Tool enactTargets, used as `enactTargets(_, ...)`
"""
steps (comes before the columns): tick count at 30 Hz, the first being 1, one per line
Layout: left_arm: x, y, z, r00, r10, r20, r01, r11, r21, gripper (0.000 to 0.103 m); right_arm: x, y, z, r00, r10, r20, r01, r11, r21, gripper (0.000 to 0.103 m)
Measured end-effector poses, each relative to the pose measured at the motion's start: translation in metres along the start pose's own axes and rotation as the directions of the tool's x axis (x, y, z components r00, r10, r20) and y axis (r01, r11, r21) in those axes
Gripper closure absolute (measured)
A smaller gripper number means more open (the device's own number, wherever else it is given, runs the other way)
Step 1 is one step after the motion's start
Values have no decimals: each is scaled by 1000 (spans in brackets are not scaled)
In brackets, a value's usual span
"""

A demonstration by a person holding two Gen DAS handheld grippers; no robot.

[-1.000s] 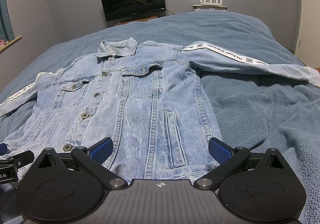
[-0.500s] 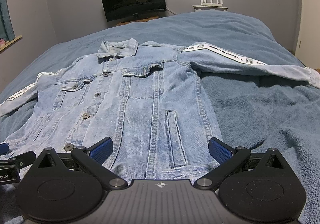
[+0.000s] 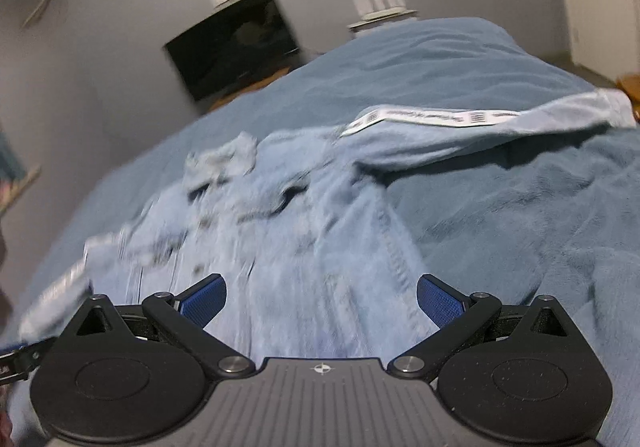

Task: Fold large clothes
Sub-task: 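Grasp the cuff of the taped sleeve with the right tool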

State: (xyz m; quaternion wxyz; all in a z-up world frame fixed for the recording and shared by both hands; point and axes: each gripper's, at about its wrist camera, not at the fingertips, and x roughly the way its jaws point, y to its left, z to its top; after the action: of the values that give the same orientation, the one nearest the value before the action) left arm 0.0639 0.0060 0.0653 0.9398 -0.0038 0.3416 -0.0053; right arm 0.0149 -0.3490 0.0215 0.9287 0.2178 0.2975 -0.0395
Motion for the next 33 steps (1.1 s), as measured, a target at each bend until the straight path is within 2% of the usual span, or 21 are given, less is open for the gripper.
enactTargets(5, 34, -12, 41, 1000, 11, 0, -11, 1000, -13, 0, 22, -37, 34, 996, -81, 21, 79, 993, 91, 1)
enactTargets(10, 79, -23, 57, 999, -20, -49, 17, 998, -64, 0, 42, -77, 69, 986, -157, 63, 147, 979, 141, 2)
enactTargets(12, 99, -25, 51, 998, -13, -54, 9, 998, -62, 0, 51, -96, 82, 981, -178, 74, 162, 971, 178, 5)
enactTargets(17, 143, -18, 14, 996, 67, -66, -69, 998, -17, 0, 82, -142, 106, 966, -247, 70, 226, 948, 225, 8)
enactTargets(20, 169, -10, -5, 987, 36, -160, -42, 999, -31, 0, 100, -169, 115, 960, -272, 67, 244, 929, 280, 10)
enactTargets(22, 184, -9, -11, 977, 24, -213, -32, 999, -34, 0, 112, -188, 119, 957, -283, 67, 245, 908, 339, 11)
enactTargets(27, 199, -16, -20, 980, 59, -192, -60, 998, -3, 0, 130, -237, 120, 942, -319, 101, 235, 847, 477, 18)
enactTargets(30, 205, -16, -22, 977, 57, -207, -60, 998, -4, 0, 139, -265, 118, 938, -321, 128, 197, 801, 566, 31)
enactTargets(33, 206, -14, -21, 978, 46, -205, -51, 998, -20, 0, 143, -291, 114, 934, -296, 198, 107, 764, 636, 36)
